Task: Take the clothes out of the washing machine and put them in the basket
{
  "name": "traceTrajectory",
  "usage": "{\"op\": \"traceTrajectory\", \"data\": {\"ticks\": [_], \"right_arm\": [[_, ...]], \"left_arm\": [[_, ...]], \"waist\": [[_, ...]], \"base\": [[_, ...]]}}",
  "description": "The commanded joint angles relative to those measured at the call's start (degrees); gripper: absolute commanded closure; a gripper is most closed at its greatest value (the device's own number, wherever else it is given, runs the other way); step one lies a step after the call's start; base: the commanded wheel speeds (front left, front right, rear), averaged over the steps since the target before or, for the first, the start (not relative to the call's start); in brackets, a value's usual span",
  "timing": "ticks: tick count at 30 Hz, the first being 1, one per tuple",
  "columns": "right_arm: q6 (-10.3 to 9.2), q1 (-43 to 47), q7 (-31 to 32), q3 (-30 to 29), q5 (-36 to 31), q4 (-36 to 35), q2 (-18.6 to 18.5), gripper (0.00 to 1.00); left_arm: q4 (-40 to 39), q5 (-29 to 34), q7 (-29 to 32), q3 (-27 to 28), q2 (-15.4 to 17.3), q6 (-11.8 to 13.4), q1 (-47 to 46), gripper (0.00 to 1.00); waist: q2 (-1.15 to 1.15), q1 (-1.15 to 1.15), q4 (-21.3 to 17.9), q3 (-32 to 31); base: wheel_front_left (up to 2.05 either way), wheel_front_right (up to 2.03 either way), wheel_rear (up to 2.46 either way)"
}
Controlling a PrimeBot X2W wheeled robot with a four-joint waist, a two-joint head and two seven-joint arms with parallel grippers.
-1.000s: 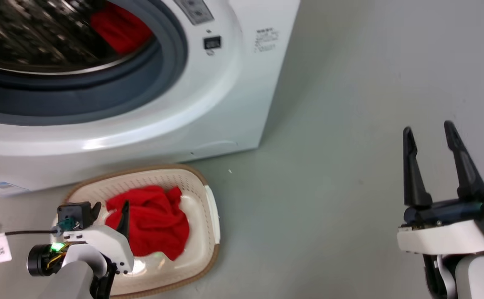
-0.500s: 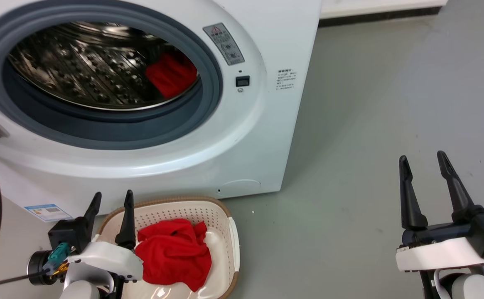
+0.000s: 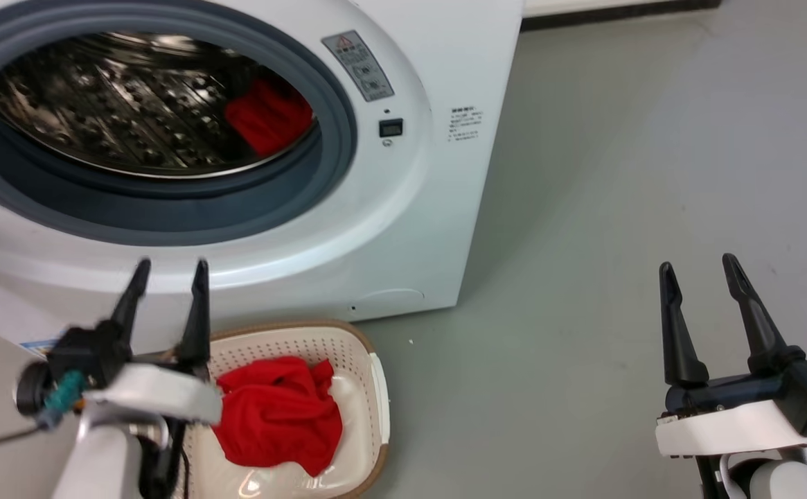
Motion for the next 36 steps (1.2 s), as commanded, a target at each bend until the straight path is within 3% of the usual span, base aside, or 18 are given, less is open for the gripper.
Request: {"op": "traceTrajectory", "data": {"ticks": [1, 9, 21, 29, 36], "right_arm": [[-0.06, -0.9, -0.1, 0.2, 0.2, -0.4, 0.1, 0.0], [-0.06, -3.1, -0.1, 0.8, 2.0, -1.5, 0.1, 0.0], [-0.06, -6.2, -0.1, 2.6, 6.5, -3.8, 0.1, 0.0], [-0.06, -8.3, -0.1, 6.0, 9.3, -5.1, 0.1, 0.0], [-0.06, -8.4, -0.1, 8.9, 11.2, -5.8, 0.1, 0.0]], "left_arm": [[0.2, -0.6, 0.2, -0.2, 1.2, -0.2, -2.5, 0.0], [1.8, -4.4, 10.4, -2.2, 8.2, -0.9, -16.5, 0.0], [5.9, -11.1, 32.6, -7.3, 21.9, -1.0, -44.2, 0.0], [14.9, -12.3, 47.2, -7.5, 25.2, 0.5, -61.1, 0.0], [21.1, -8.1, 54.8, -10.7, 28.1, 1.6, -70.9, 0.0]], "waist": [[0.0, 0.01, -1.2, 2.3], [0.0, 0.01, -5.2, 11.0], [0.0, 0.01, -11.1, 25.1], [0.0, 0.01, -15.9, 32.2], [0.0, 0.01, -19.9, 36.3]], "base": [[0.0, 0.0, 0.0], [0.0, 0.0, 0.0], [0.0, 0.0, 0.0], [0.0, 0.0, 0.0], [0.0, 0.0, 0.0]]}}
